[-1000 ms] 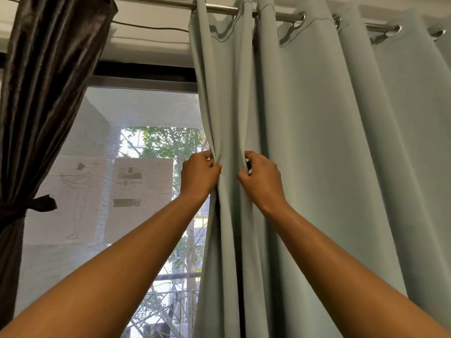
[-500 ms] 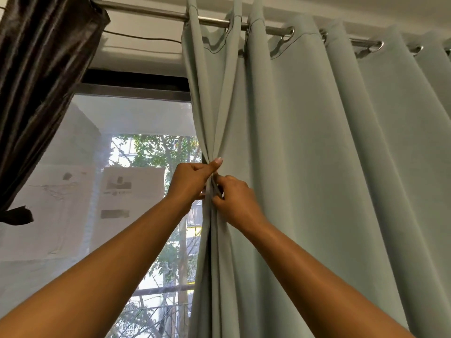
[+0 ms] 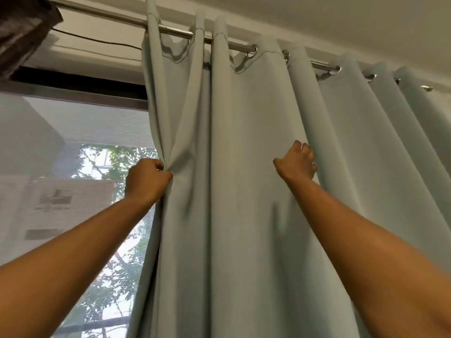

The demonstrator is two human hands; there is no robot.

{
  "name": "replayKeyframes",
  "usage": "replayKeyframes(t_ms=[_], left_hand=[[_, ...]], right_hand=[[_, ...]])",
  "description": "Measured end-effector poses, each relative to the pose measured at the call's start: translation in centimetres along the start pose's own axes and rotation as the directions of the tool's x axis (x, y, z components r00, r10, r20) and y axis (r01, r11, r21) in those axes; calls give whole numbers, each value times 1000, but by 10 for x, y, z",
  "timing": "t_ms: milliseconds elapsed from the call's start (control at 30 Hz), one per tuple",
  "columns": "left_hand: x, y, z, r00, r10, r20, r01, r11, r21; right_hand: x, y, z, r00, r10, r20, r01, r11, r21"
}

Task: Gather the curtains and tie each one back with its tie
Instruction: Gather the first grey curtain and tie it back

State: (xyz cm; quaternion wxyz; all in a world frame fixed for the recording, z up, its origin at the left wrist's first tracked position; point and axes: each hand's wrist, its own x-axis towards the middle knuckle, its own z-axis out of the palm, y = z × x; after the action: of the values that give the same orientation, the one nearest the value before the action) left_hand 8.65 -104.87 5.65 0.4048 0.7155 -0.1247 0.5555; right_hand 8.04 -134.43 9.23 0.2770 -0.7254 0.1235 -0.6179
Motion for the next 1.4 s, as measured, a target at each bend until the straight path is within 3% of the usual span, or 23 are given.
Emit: replayKeyframes(t_ms=[100,200,300,433,600,767,967,1033,1233,1300,1400], left_hand=[[2,14,23,998,52,-22,-50,995,87],[0,19,38,996,78,-43,-72,989,128],[-2,17,42,991,97,-87,-84,986,142],[0,7,29,989,92,-117,-68,978,195],[4,-11,4,990,74,-119,-44,969,241],[17,-34,-26,991,97,-94,-70,964,257],[42,-66,-63,991,96,-96,-71,968,241],[47,-76,-71,991,100,-92,-77,970,229],[35,-72,-65,980,197,3,-195,970,142],[29,-66,-57,976,218,-2,-216,968,129],[20,-61,-50,973,228,-20,-225,970,92]], right_hand=[[36,18,1,979,92,180,-104,993,61],[53,31,10,947,88,308,-118,990,80],[60,39,22,981,5,194,-1,1000,-21],[42,14,38,972,-217,86,216,976,12],[14,-66,55,900,-427,89,399,888,228],[-24,-167,74,758,-597,264,429,760,488],[-51,-243,88,625,-717,310,556,687,468],[-58,-243,97,644,-703,303,553,701,451],[-58,-170,111,872,-421,250,374,902,215],[-61,-157,101,925,-347,157,302,919,254],[-71,-156,74,966,-227,-125,257,904,341]])
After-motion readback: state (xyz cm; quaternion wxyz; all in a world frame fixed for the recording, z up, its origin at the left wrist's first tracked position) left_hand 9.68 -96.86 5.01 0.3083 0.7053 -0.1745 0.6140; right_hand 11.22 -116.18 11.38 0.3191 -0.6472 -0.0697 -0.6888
